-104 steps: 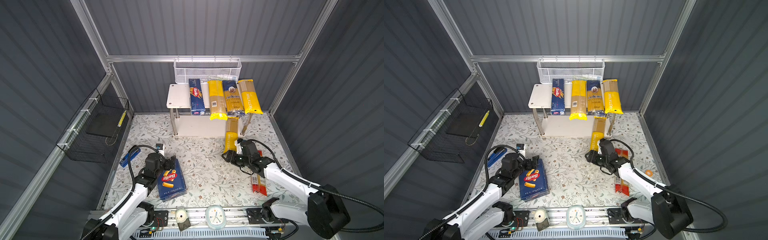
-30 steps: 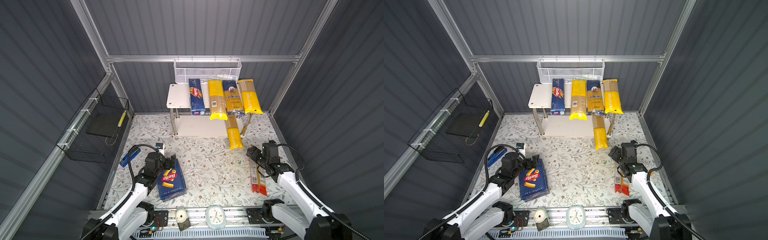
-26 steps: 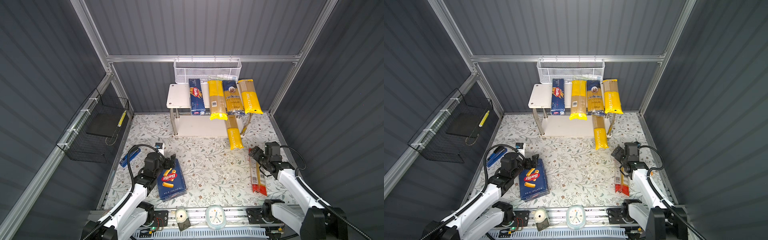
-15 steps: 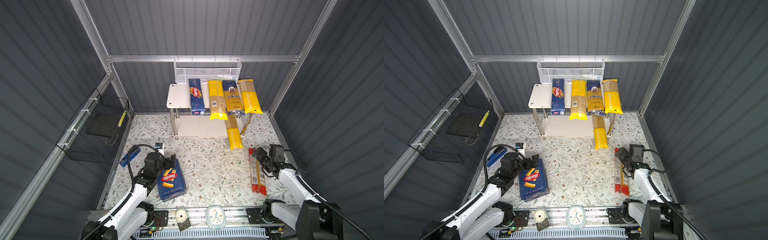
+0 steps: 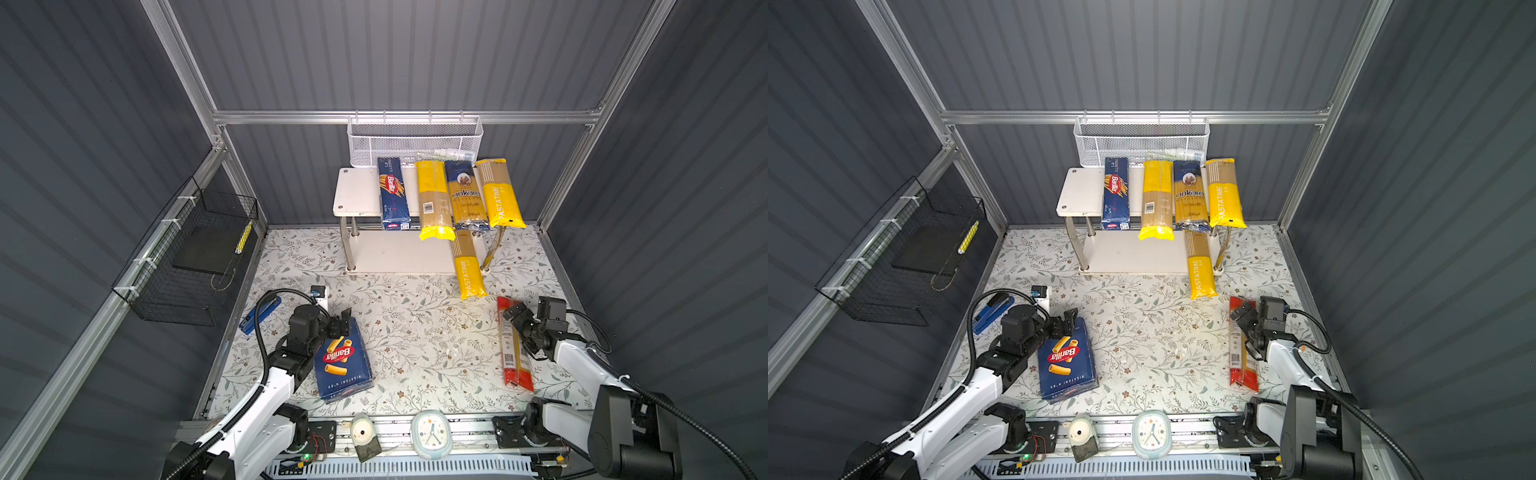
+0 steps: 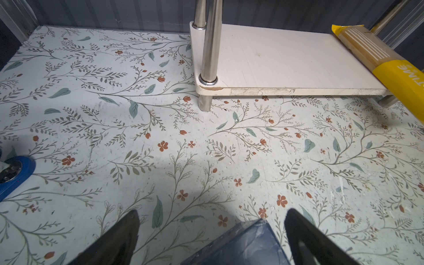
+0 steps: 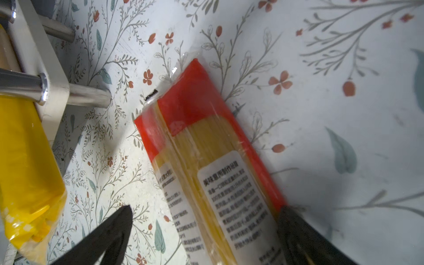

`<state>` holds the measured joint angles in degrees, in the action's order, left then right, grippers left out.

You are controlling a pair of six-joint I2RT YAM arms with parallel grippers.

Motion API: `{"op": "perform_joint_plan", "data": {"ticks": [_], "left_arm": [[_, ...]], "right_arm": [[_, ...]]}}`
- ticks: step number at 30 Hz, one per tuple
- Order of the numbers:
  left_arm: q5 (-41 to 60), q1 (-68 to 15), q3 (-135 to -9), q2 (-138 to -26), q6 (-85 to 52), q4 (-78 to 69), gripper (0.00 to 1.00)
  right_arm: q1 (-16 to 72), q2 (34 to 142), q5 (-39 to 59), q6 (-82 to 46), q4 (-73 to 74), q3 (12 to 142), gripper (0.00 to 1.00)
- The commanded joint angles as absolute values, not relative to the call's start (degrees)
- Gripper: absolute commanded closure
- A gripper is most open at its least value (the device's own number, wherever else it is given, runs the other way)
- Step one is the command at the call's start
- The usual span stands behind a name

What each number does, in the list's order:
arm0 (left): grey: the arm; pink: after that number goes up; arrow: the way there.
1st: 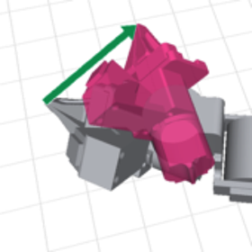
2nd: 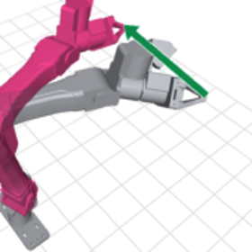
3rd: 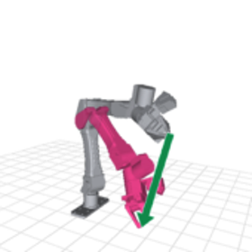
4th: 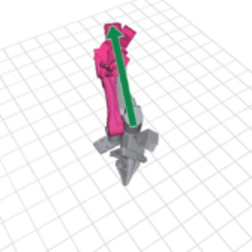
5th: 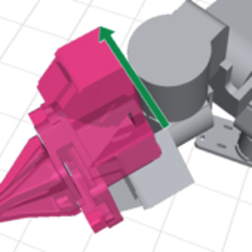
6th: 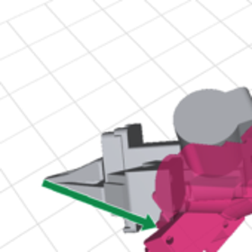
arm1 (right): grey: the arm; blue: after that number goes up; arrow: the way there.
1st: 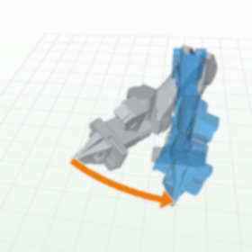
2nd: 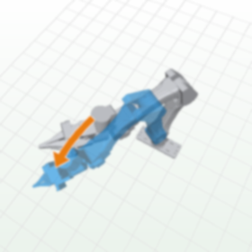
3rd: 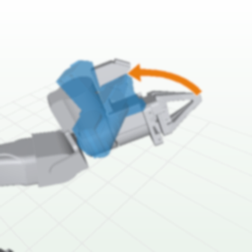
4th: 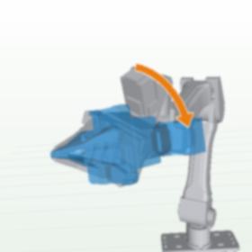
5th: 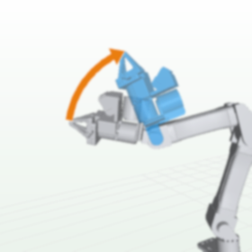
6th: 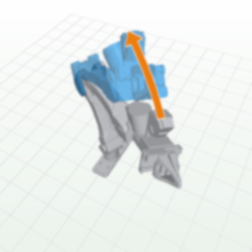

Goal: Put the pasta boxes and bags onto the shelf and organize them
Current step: 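Lower the right gripper over the red-and-white spaghetti bag and close on it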

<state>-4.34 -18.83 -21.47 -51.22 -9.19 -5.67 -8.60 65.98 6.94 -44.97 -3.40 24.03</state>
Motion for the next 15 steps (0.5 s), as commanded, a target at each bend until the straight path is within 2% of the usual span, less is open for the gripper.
{"op": "perform_joint_plan", "data": {"ticks": [1,9,15], "left_arm": [[-4.0,-19.0,-21.9,-51.3,-8.1,-5.9,0.00],[-3.9,-19.0,-22.2,-52.0,-8.1,-5.9,0.00],[-3.8,-19.0,-22.3,-52.1,-8.0,-5.9,0.01]], "right_arm": [[-8.3,66.2,11.6,-47.9,-2.1,21.3,0.01],[-4.5,65.7,14.7,-50.7,-2.2,20.5,0.01],[4.8,62.0,13.0,-55.1,-2.5,20.7,0.01]]}}
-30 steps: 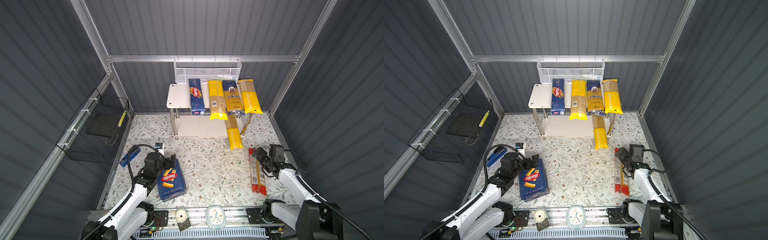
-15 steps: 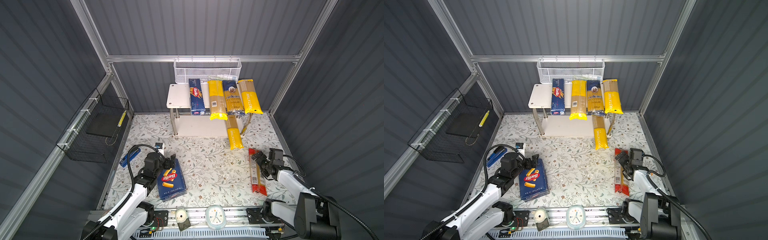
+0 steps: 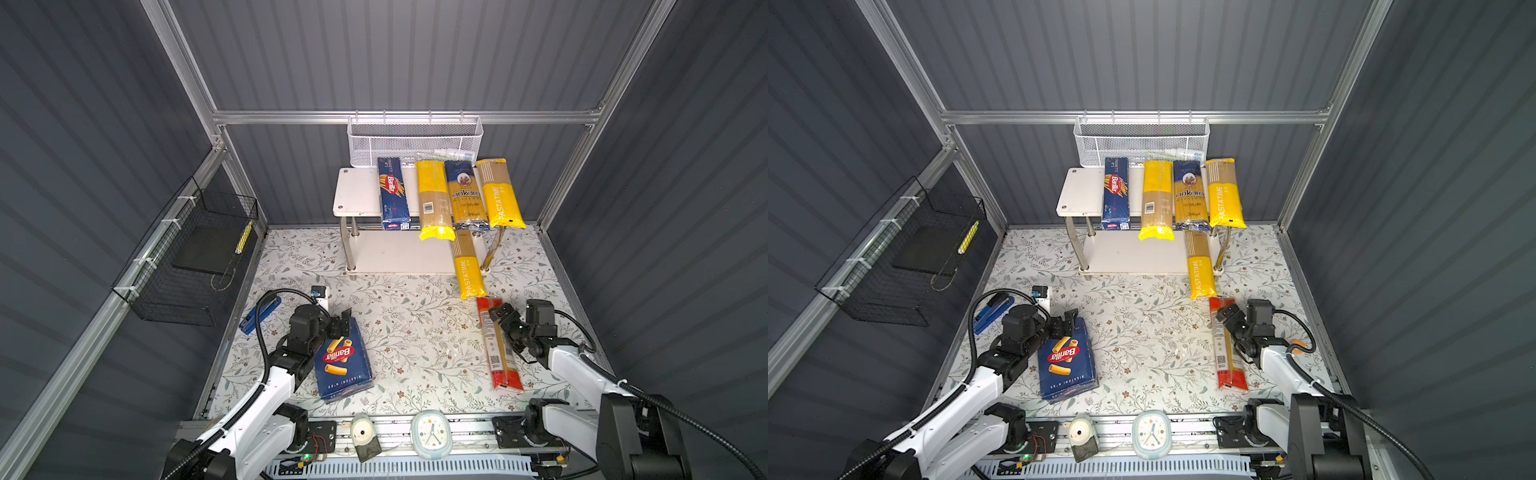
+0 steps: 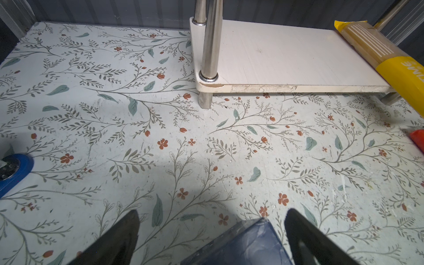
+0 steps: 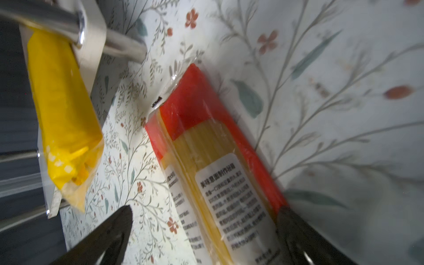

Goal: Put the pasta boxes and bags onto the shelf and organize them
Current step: 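Lower the right gripper over the red-and-white spaghetti bag and close on it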

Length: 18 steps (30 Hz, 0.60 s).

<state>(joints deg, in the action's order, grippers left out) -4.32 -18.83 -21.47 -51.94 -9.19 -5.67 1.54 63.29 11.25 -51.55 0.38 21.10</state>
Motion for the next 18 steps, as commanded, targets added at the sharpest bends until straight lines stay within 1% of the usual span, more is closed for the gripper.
{"op": "perform_joint_plan", "data": {"ticks": [1,7,11,13,18], "left_arm": [[-3.7,-19.0,-22.3,-52.2,-8.0,-5.9,0.00],[-3.5,-19.0,-22.2,-52.0,-7.9,-6.0,0.00],[-3.4,-19.0,-22.2,-52.0,-7.9,-6.0,0.01],[-3.3,-19.0,-22.2,-52.0,-7.9,-6.0,0.00],[-3.1,-19.0,-22.2,-52.0,-7.8,-6.1,0.00]], "right_arm": [[5.2,61.7,12.9,-55.3,-3.5,21.1,0.01],[5.2,55.7,7.4,-53.8,-11.4,21.9,0.01],[5.5,55.8,9.1,-53.4,-10.5,19.5,0.01],[7.1,56.6,9.0,-53.4,-8.4,18.7,0.01],[14.5,58.2,5.8,-53.2,-7.4,19.6,0.01]]}}
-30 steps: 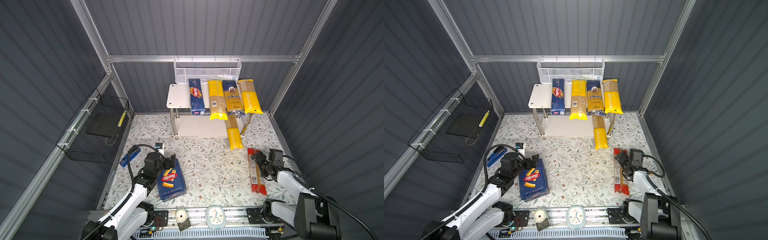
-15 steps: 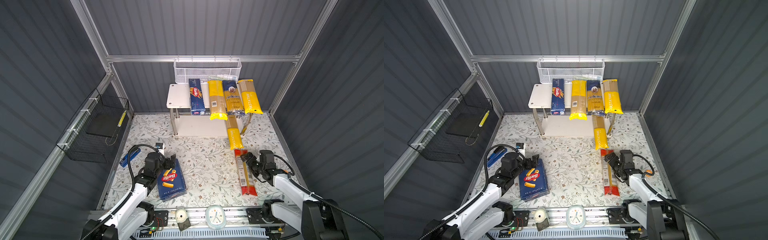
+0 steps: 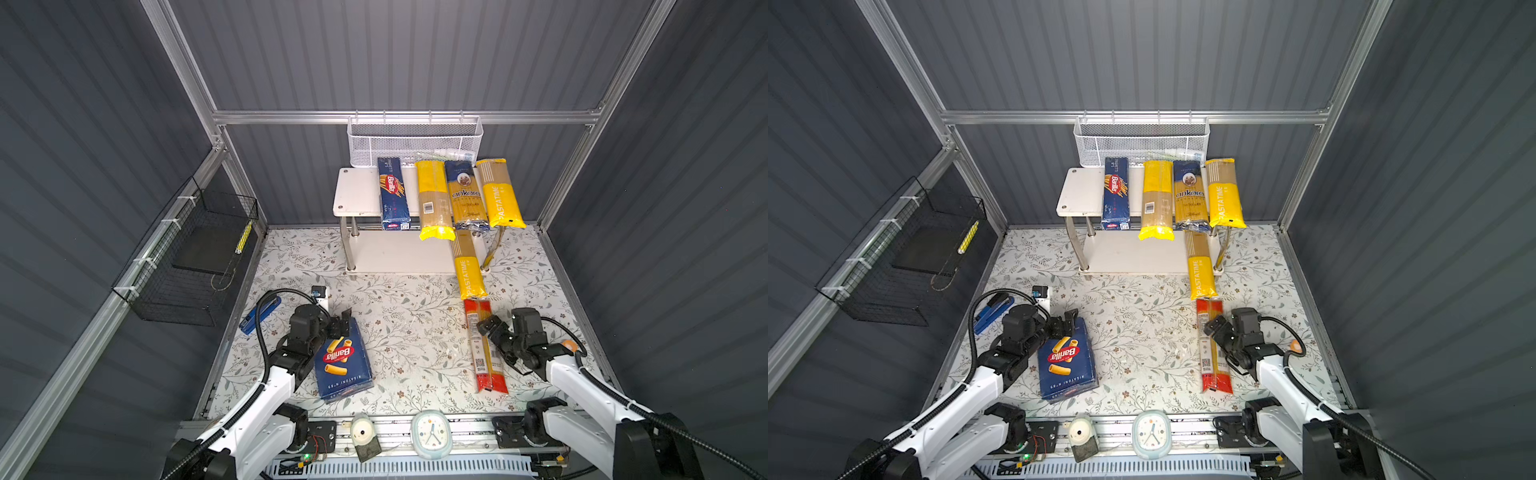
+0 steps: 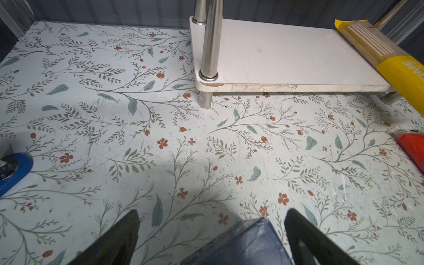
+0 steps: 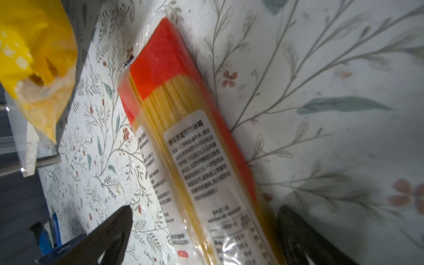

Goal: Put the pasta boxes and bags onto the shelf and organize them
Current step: 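Lower the right gripper over the red-and-white spaghetti bag and close on it, then lift the red-and-white bag upright with the right gripper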

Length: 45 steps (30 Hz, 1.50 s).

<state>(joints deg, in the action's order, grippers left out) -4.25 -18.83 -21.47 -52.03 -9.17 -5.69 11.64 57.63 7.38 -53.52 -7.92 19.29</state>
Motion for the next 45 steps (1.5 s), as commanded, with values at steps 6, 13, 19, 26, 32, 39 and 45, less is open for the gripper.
{"op": "perform_joint_plan", "data": {"ticks": [6,13,19,26,32,39,45], "left_arm": [[3.0,-19.0,-22.8,-53.9,-5.4,-7.3,0.01],[14.9,-19.1,-25.0,-61.2,-4.5,-15.0,0.00],[16.4,-19.2,-25.3,-60.9,-3.0,-15.8,0.01],[17.0,-19.2,-21.5,-59.0,-3.3,-19.4,0.00],[18.2,-19.2,-19.3,-58.1,-5.0,-21.5,0.01],[18.5,-19.1,-18.6,-58.3,-5.5,-22.8,0.01],[18.4,-19.2,-18.6,-58.1,-5.4,-22.6,0.01]], "right_arm": [[22.4,62.7,1.9,-51.9,-7.5,22.3,0.01],[30.4,74.3,-4.7,-46.6,-13.4,32.2,0.01],[34.7,80.1,-10.1,-46.1,-17.5,37.6,0.01],[38.1,86.9,-13.7,-46.7,-21.8,43.8,0.01],[41.7,92.2,-16.4,-45.5,-26.1,50.2,0.01],[47.3,95.8,-16.1,-42.7,-27.5,52.2,0.01],[49.0,92.3,-17.3,-42.8,-30.1,48.1,0.01]]}}
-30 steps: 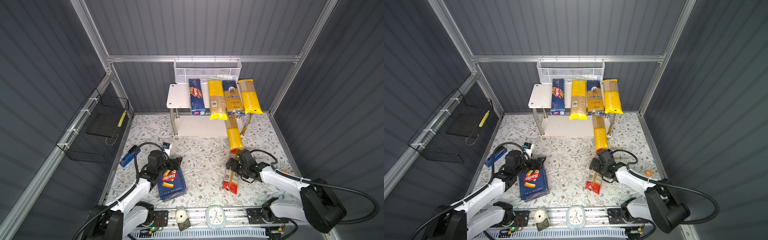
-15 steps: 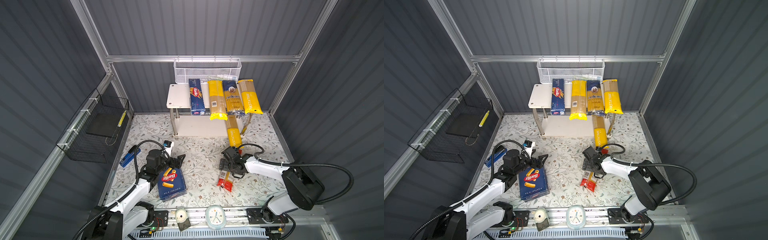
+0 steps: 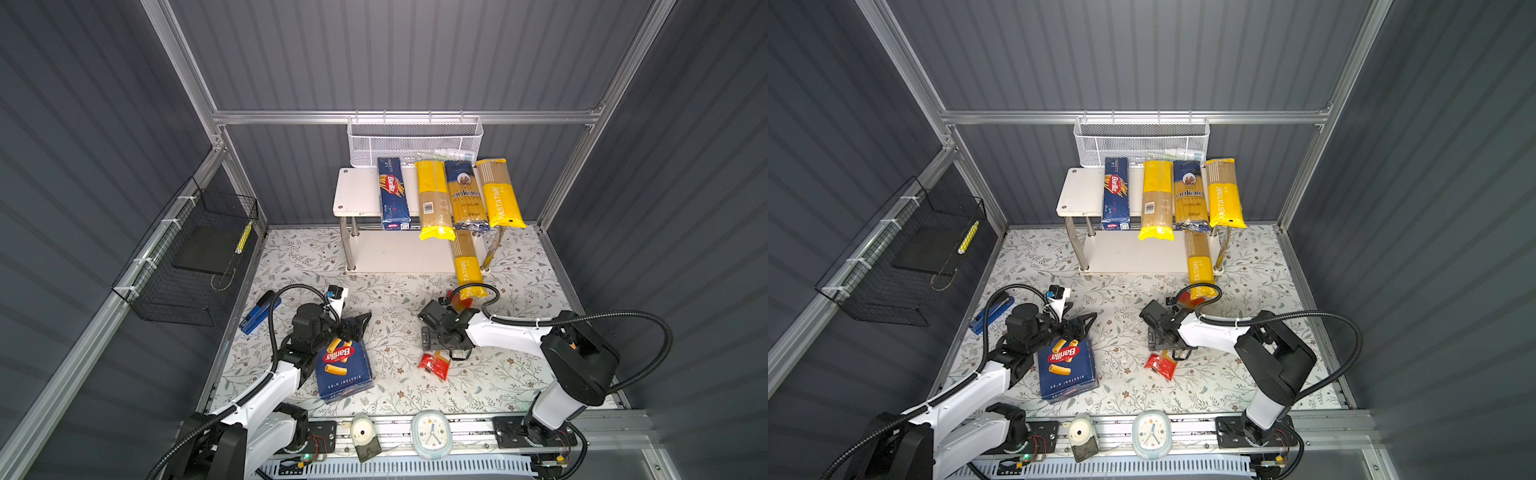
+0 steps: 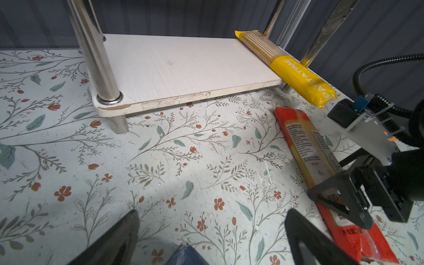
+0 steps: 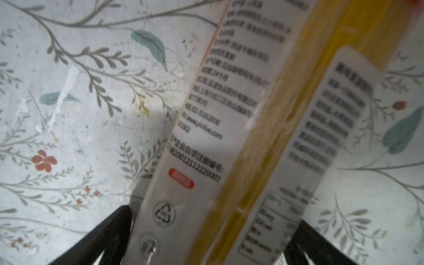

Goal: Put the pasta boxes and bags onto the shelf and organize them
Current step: 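Lift the red-and-white bag upright with the right gripper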

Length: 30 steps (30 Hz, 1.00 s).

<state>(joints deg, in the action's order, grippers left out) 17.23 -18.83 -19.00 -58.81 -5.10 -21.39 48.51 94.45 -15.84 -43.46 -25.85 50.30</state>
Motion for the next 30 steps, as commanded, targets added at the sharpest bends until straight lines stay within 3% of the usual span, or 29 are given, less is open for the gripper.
{"op": "perform_joint_plan", "data": {"ticks": [1,14,18,30], "left_arm": [[18.5,-19.1,-18.6,-58.1,-5.4,-22.7,0.00],[19.8,-19.2,-19.1,-58.7,-4.8,-22.6,0.00],[19.4,-19.2,-19.1,-58.6,-4.9,-22.4,0.01],[19.3,-19.2,-19.0,-58.0,-5.2,-22.2,0.01]], "right_arm": [[49.0,91.0,-18.2,-43.0,-31.4,47.3,0.01],[48.1,69.5,-12.8,-43.2,-26.4,36.4,0.01],[48.0,69.9,-17.1,-41.7,-30.4,38.6,0.01],[46.5,77.8,-17.1,-41.4,-22.6,39.3,0.01]]}}
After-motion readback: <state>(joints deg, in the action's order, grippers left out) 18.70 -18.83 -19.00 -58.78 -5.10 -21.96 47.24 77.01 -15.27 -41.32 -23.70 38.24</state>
